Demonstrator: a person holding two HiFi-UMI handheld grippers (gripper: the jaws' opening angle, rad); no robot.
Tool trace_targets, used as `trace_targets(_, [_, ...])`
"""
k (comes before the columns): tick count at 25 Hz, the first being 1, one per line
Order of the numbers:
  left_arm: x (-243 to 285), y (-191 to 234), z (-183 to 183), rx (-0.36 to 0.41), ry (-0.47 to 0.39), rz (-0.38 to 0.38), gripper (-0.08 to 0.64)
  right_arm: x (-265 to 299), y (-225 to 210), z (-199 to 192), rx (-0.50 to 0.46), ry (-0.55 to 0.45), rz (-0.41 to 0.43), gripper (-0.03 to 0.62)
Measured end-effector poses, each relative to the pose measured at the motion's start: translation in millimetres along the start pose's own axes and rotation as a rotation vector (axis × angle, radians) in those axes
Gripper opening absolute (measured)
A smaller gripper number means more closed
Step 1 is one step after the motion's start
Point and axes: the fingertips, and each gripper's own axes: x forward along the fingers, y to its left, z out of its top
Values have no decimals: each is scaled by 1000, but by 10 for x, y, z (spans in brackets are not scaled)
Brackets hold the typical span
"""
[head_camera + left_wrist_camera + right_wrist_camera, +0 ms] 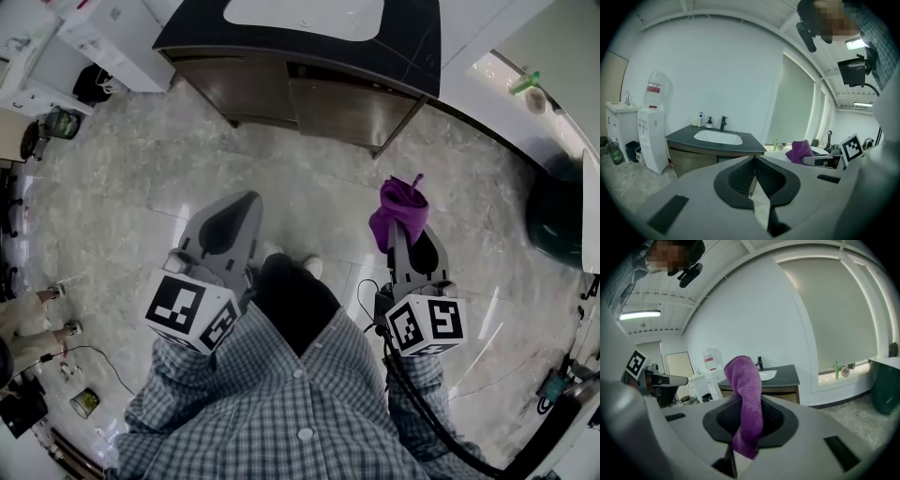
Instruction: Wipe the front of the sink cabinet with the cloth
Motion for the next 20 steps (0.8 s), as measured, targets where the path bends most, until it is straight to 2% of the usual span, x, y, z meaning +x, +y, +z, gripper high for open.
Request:
trace_targets(7, [-105,-30,109,15,-2,-47,11,-30,234,179,-6,-29,5,77])
trace_targets(20, [-68,347,244,11,-17,-81,11,188,603,225,42,-17,12,77])
